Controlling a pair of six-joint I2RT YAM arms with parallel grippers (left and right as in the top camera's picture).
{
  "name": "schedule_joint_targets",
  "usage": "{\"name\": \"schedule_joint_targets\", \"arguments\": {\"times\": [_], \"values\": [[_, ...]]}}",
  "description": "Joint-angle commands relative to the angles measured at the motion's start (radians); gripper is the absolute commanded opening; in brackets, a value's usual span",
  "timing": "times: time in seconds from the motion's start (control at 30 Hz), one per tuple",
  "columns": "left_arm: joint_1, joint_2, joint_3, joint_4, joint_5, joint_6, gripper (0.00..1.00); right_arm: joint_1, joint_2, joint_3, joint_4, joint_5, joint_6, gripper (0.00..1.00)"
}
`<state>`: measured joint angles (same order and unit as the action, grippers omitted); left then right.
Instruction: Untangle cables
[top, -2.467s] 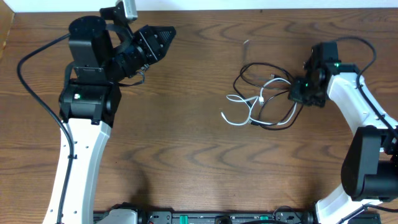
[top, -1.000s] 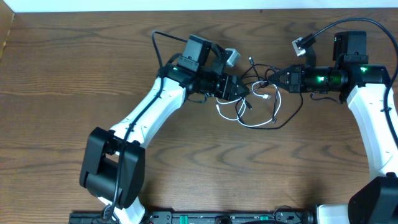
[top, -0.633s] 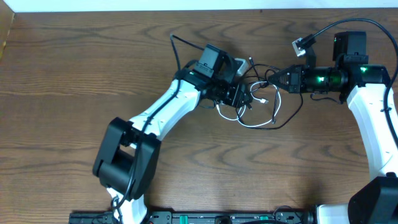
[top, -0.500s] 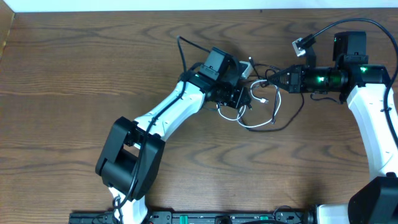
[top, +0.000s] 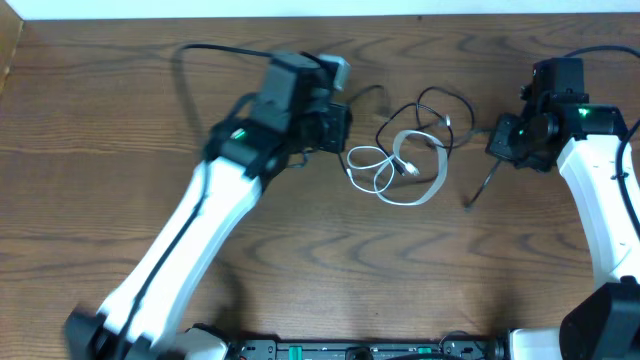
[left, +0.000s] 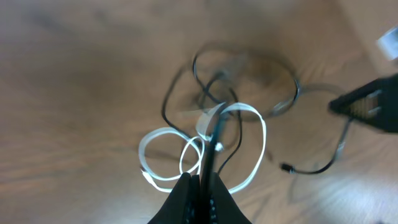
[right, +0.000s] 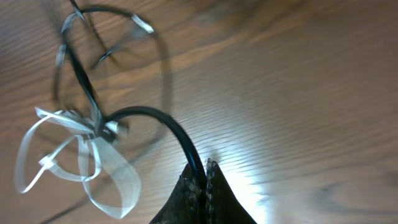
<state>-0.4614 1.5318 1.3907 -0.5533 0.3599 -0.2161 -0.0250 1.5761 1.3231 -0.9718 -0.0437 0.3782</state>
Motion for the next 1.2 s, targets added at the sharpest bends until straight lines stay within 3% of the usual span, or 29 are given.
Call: {"name": "schedule_joint_targets", "arguments": {"times": [0.0, 0.17, 0.33, 0.37, 0.43, 0.47, 0.6, 0.97, 1.17], "values": [[0.042, -0.154, 0.016, -0.010, -0.104, -0.014, 0.07, -0.003, 0.041, -0.019, -0.001, 0.153, 0.044, 0.01], [0.095, -0.269, 0.016, -0.008, -0.104, -0.014, 0.08, -0.013, 0.125, -0.027, -0.001, 0.150, 0.041, 0.01], [0.116, -0.320, 0.016, 0.014, -0.103, -0.016, 0.07, -0.014, 0.158, -0.026, 0.036, -0.019, -0.084, 0.06], [0.116, -0.328, 0.016, 0.023, -0.103, -0.019, 0.07, -0.014, 0.154, -0.024, 0.038, -0.034, -0.094, 0.16], [0.116, -0.348, 0.016, 0.048, -0.100, -0.048, 0.07, -0.014, 0.151, -0.012, 0.036, -0.073, -0.126, 0.64], [0.116, -0.364, 0.016, 0.063, -0.090, -0.066, 0.08, -0.014, 0.149, -0.006, 0.035, -0.115, -0.164, 0.79], [0.116, -0.428, 0.016, 0.180, -0.025, -0.104, 0.08, -0.014, 0.126, 0.029, 0.013, -0.314, -0.306, 0.99], [0.116, -0.528, 0.016, 0.531, 0.051, -0.308, 0.07, 0.011, 0.017, 0.101, 0.039, -0.657, -0.387, 0.99], [0.116, -0.454, 0.016, 0.837, 0.004, -0.410, 0.07, 0.127, 0.050, 0.101, 0.050, -0.670, -0.383, 0.95]]}}
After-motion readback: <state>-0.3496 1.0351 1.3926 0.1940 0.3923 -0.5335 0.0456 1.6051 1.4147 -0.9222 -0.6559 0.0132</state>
